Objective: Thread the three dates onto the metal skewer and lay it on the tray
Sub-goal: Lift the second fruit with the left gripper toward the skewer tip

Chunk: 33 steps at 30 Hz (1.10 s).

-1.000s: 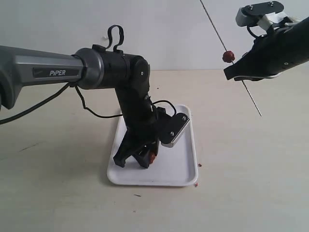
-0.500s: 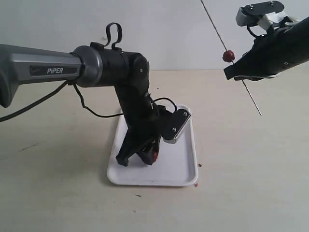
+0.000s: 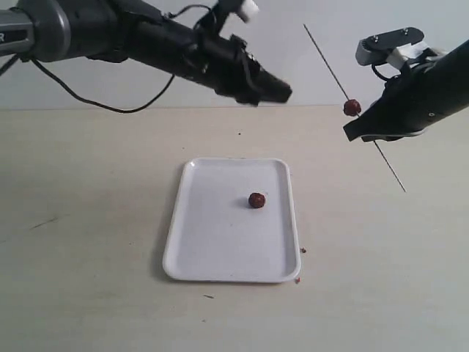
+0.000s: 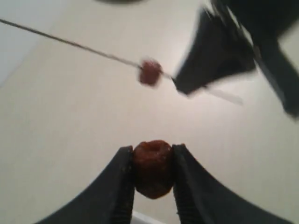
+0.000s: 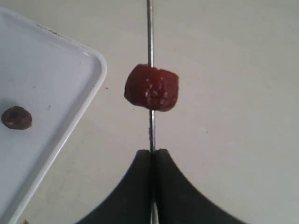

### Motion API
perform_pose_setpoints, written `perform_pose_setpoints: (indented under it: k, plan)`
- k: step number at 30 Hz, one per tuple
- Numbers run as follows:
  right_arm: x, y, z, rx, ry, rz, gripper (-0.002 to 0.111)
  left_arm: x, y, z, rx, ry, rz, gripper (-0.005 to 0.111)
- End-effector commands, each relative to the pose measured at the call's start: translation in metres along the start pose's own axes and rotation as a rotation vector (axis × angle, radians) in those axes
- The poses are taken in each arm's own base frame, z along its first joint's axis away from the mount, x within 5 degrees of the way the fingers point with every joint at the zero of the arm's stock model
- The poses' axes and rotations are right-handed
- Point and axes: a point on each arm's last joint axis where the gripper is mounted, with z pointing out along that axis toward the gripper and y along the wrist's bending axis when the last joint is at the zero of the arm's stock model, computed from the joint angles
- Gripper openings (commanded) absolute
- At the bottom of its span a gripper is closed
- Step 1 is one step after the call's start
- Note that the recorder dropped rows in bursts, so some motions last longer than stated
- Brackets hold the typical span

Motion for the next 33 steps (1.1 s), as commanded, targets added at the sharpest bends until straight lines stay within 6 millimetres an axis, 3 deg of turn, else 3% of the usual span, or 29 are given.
perform_pose_setpoints:
  k: [1, 5, 9, 18, 33]
  plan:
    - [0.004, -0.001, 0.005, -0.022, 0.031, 0.024, 0.000, -0.017, 0.032, -0.025, -0.139, -0.264, -0.523, 0.027]
    - [0.007, 0.002, 0.004, -0.053, 0.060, 0.031, 0.000, -0.006, 0.057, -0.033, -0.231, -0.347, -0.876, 0.027]
    - [0.009, 0.009, 0.004, -0.130, 0.079, 0.016, 0.000, 0.007, 0.071, -0.033, -0.224, -0.397, -1.103, 0.027]
    - [0.011, 0.026, 0.001, -0.329, 0.094, -0.067, 0.000, 0.009, 0.073, -0.029, -0.171, -0.442, -1.189, 0.027]
    - [0.008, 0.032, -0.001, -0.397, 0.051, -0.072, 0.000, 0.008, 0.068, -0.027, -0.132, -0.410, -1.137, 0.027]
